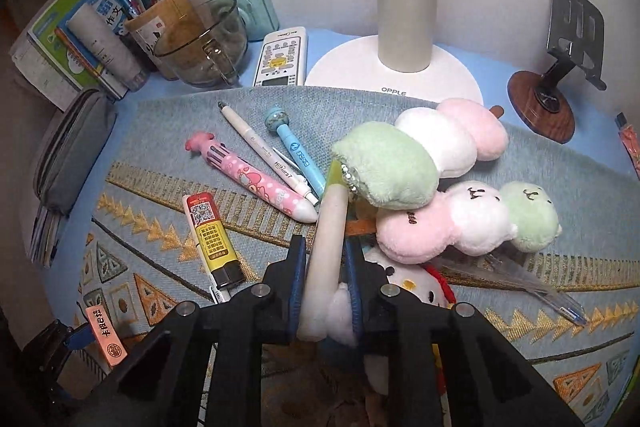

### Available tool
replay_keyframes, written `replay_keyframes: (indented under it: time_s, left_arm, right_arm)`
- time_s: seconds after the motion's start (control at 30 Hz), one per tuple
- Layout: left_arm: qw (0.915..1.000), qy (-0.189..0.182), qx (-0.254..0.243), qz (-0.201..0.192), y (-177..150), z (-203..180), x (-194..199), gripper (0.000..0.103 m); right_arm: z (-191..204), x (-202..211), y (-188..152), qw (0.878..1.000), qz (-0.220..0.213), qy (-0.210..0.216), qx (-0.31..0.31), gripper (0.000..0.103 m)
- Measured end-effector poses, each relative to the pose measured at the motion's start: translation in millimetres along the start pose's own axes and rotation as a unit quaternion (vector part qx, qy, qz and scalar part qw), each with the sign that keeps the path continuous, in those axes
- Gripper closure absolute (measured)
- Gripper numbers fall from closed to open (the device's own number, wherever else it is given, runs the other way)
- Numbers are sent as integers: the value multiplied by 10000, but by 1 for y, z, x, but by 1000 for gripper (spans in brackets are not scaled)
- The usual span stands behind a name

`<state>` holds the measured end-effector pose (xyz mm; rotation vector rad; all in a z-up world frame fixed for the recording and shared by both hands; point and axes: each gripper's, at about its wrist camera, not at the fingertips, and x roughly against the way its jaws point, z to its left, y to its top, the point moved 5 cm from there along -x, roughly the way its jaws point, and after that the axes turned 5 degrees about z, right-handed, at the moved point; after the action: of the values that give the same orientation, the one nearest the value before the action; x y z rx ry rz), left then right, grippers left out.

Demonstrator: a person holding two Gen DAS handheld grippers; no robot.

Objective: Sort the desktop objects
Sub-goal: 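Carry card box and highlighter to the glass bowl and open both tools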

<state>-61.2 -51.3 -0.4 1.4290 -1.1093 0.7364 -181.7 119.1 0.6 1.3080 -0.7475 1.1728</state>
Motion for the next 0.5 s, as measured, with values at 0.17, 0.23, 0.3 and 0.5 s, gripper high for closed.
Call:
replay_keyframes:
  time_s: [0.17,0.23,0.3,0.5]
  left_arm:
    - [9998,-100,-189,-36,4,-23,3,43]
    - [9995,-141,-290,-31,5,-36,2,43]
    - [9990,-207,-400,-14,6,-51,1,43]
    - [9949,-447,-904,-19,13,-115,4,43]
  right_arm:
    - [-14,38,-19,9975,-343,452,-420,84]
    - [-23,58,-33,9962,-448,528,-527,84]
    - [-34,77,-50,9940,-553,682,-646,84]
    - [-79,126,-108,9895,-698,685,-1063,84]
